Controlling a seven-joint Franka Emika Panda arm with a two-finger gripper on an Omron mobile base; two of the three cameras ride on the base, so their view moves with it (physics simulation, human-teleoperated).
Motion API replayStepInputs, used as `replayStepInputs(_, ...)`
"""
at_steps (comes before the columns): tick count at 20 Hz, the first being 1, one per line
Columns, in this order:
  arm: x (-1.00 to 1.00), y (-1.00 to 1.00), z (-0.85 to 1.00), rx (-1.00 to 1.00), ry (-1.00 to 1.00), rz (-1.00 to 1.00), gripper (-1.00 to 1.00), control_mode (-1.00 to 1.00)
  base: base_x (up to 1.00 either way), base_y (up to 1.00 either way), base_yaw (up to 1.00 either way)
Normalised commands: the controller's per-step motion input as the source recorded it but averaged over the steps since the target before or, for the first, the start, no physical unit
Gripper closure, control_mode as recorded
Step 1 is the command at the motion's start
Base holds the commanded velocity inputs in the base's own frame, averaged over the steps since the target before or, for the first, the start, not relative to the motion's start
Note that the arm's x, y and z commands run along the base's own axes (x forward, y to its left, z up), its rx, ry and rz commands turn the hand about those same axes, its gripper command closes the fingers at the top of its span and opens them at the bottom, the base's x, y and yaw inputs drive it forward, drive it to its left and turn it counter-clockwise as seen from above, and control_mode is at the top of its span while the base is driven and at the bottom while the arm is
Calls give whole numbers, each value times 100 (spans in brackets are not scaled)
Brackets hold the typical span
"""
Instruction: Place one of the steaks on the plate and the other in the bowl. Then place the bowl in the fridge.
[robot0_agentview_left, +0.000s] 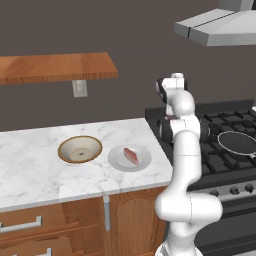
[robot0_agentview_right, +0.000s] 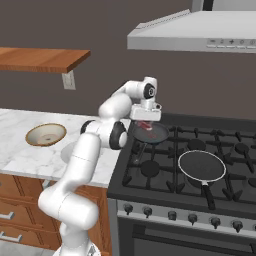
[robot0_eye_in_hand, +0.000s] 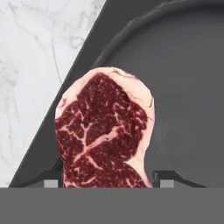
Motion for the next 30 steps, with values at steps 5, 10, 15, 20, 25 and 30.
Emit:
replayStepInputs(5, -100, 46, 0, -8, -28, 0, 100, -100, 0, 0, 0)
replayStepInputs(10, -100, 53, 0, -13, -32, 2, 100, -100, 0, 0, 0)
replayStepInputs(15, -100, 58, 17, -15, -21, 1, 100, -100, 0, 0, 0)
replayStepInputs(20, -97, 37, 79, 0, -1, 0, 100, -100, 0, 0, 0)
replayStepInputs(25, -92, 44, 47, 2, 3, 0, 100, -100, 0, 0, 0)
replayStepInputs(30, -89, 44, 40, 2, 0, 0, 100, -100, 0, 0, 0)
